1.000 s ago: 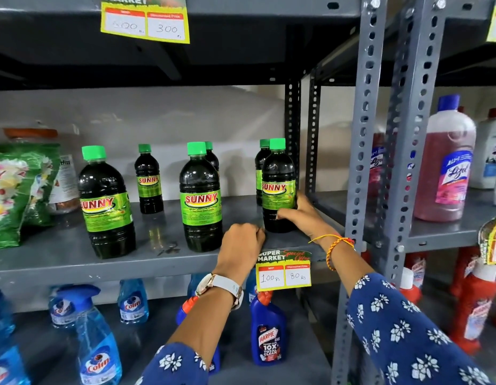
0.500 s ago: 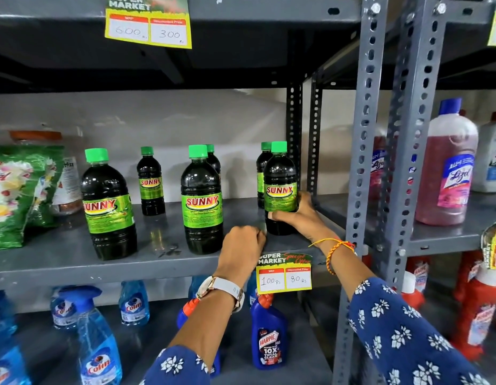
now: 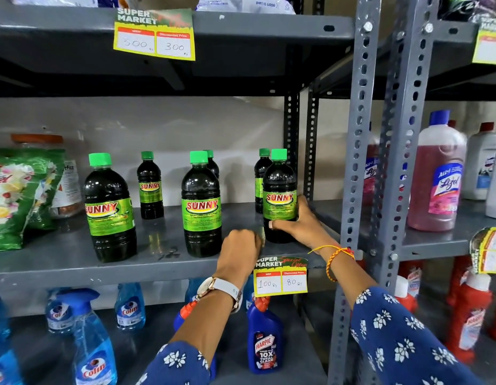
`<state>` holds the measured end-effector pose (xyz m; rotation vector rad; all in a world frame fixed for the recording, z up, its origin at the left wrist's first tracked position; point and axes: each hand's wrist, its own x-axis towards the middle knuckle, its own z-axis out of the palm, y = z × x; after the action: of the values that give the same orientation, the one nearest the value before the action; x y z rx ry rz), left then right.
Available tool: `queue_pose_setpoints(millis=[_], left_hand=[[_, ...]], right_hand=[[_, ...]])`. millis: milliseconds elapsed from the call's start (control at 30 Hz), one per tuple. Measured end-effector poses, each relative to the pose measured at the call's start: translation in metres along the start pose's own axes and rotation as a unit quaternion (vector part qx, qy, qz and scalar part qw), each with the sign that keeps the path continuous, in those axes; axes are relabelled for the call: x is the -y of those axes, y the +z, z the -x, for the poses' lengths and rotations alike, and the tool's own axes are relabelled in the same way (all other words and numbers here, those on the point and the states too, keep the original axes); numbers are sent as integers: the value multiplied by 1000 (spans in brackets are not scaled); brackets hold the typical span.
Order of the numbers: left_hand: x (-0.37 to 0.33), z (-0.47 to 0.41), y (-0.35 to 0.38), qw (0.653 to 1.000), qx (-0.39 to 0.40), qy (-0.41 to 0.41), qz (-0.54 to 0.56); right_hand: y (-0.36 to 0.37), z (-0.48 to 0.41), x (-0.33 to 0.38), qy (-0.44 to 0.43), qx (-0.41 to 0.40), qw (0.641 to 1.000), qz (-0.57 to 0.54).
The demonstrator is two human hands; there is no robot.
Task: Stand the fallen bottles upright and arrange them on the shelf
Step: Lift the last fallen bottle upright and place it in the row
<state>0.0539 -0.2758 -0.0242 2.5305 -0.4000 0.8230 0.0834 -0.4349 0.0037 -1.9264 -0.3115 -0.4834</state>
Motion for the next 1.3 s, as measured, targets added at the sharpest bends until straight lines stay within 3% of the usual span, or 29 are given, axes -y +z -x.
queue_pose_setpoints(millis=[933, 1067, 1133, 1200, 1233, 1300], left_hand=[[5, -2, 5, 1000, -23, 8, -15], [7, 5, -11, 986, -83, 26, 140], [15, 21, -30, 966, -125, 64, 217], [34, 39, -50, 948, -196, 110, 226], [49, 47, -61, 938, -243, 120, 216], [83, 59, -86, 915, -343, 95, 191]], right_hand=[[-5, 22, -4, -20, 3, 1000, 3], [-3, 33, -2, -28, -62, 997, -45], [8, 52, 5, -138, -181, 974, 8], [28, 67, 15, -276, -252, 926, 52], [42, 70, 23, -319, -243, 914, 58], [73, 69, 44, -322, -164, 932, 39]])
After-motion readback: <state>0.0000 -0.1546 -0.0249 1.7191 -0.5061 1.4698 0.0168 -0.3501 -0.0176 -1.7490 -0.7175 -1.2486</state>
